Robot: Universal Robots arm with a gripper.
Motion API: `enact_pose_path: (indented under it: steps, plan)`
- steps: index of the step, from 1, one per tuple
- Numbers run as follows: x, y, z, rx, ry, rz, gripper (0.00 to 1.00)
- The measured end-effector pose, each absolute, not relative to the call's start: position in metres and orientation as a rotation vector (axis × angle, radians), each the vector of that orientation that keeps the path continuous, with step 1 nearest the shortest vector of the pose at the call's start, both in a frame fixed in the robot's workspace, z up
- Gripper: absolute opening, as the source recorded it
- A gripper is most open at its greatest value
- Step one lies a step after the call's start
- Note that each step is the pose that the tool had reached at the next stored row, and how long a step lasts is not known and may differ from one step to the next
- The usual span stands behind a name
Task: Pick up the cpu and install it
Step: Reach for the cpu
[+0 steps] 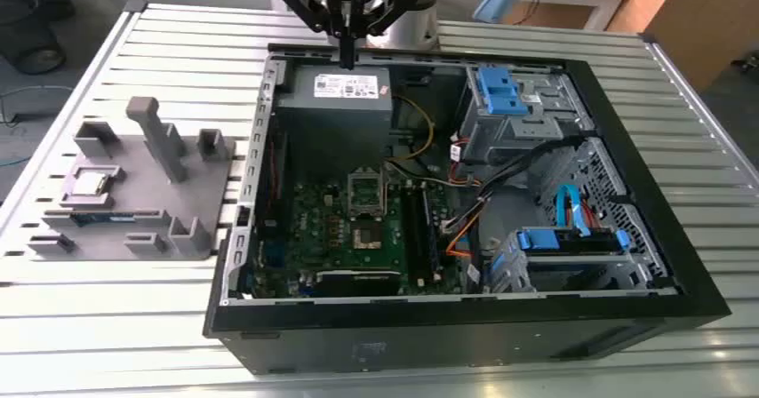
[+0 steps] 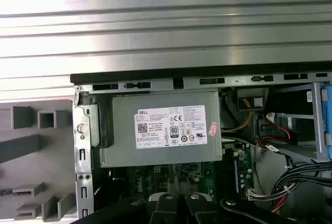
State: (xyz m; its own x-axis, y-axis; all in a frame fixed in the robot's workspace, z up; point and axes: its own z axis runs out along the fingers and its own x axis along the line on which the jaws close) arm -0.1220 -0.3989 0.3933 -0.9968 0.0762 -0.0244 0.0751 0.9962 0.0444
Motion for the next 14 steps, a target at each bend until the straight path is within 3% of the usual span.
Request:
enact_pose_path:
  steps: [14]
  plan:
    - [-0.1253,-0.3989,0.3933,0.118,3.112,0.068,0.11]
